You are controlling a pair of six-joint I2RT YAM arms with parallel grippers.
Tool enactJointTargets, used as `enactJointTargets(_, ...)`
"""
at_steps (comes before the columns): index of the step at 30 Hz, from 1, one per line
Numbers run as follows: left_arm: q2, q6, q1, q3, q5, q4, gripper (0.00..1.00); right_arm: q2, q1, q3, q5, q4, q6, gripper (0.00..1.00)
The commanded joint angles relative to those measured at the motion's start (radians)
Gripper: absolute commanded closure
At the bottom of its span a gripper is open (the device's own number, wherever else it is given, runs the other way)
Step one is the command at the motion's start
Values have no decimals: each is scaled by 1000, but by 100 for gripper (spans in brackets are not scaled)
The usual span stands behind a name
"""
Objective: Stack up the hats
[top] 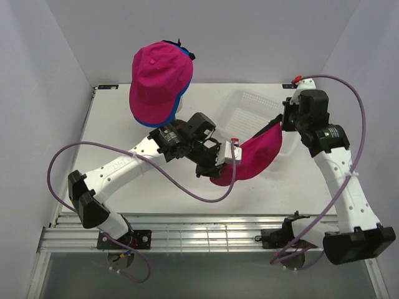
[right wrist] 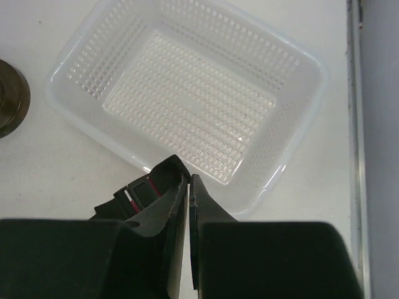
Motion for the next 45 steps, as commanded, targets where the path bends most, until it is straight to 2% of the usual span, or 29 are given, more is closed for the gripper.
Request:
enactJointTargets(1,-33,-27,4,12,280,-109,100,79,-107,78,-76,91,22,92)
enactJointTargets(3,-24,-64,17,22,377,-100,100,119,-115,104,-112,100,22,89)
enactJointTargets(4,-5,-81,33,52,429,-98,100,129,-118,127,-189,106,7,83)
enactJointTargets(5,8,-124,69,77,484,-96,100,154,-120,142,-232,100,-1,59)
enactJointTargets(6,20,-147,89,104,590,-96,100,165,-121,159,-270,91,-7,41)
enactJointTargets(7,51,-168,109,135,633,-96,100,178,-129,194,-318,64,-16,26)
enactJointTargets(8,65,-217,141,194,667,-92,100,191,-137,210,-329,50,-16,5)
enactJointTargets(9,72,-250,152,212,684,-55,100,192,-144,224,-332,41,-16,1)
enactJointTargets(11,71,-326,162,215,666,8,100,164,-164,251,-300,36,-16,5)
enactJointTargets(12,66,-428,163,201,655,94,100,147,-166,261,-274,39,-22,5)
enactJointTargets(15,60,-573,191,152,647,254,100,71,-164,285,-212,59,-56,4)
enactJointTargets(16,62,-680,198,149,641,291,100,46,-163,281,-183,66,-91,3)
enactJointTargets(18,88,-794,220,189,652,366,100,-35,-163,232,-197,108,-151,0)
enactJointTargets(20,115,-881,241,241,640,416,100,-141,-161,164,-344,152,-201,3)
enactJointTargets(21,143,-930,250,283,649,492,100,-181,-157,71,-390,225,-247,5)
enactJointTargets(23,163,-1146,287,290,699,621,100,-306,-138,-30,-517,301,-309,7)
enactJointTargets(24,180,-1241,298,266,722,796,100,-343,-132,-123,-543,362,-377,7)
enactJointTargets(25,189,-1437,316,250,738,895,100,-424,-120,-165,-560,393,-405,8)
enactJointTargets(26,198,-1519,323,236,748,975,100,-465,-115,-204,-565,425,-427,10)
enactJointTargets(27,209,-1584,329,226,756,1123,100,-501,-114,-266,-576,456,-453,12)
enactJointTargets(28,227,-1621,332,229,752,1152,100,-564,-114,-291,-615,502,-505,13)
enactJointTargets(30,246,-1609,333,256,721,1119,100,-612,-114,-331,-672,528,-569,17)
enactJointTargets(34,273,-1572,338,299,695,1083,100,-710,-106,-440,-810,534,-752,14)
enactJointTargets(35,278,-1574,338,298,695,1086,100,-729,-106,-466,-815,543,-842,13)
enactJointTargets(38,278,-1578,344,292,695,1089,100,-776,-106,-554,-780,599,-939,11)
enactJointTargets(40,275,-1586,349,289,695,1098,100,-769,-104,-562,-800,571,-1005,11)
enactJointTargets(44,270,-1580,352,293,696,1100,100,-760,-97,-597,-775,622,-1027,14)
enactJointTargets(45,267,-1578,352,290,695,1092,100,-755,-97,-612,-763,678,-1019,14)
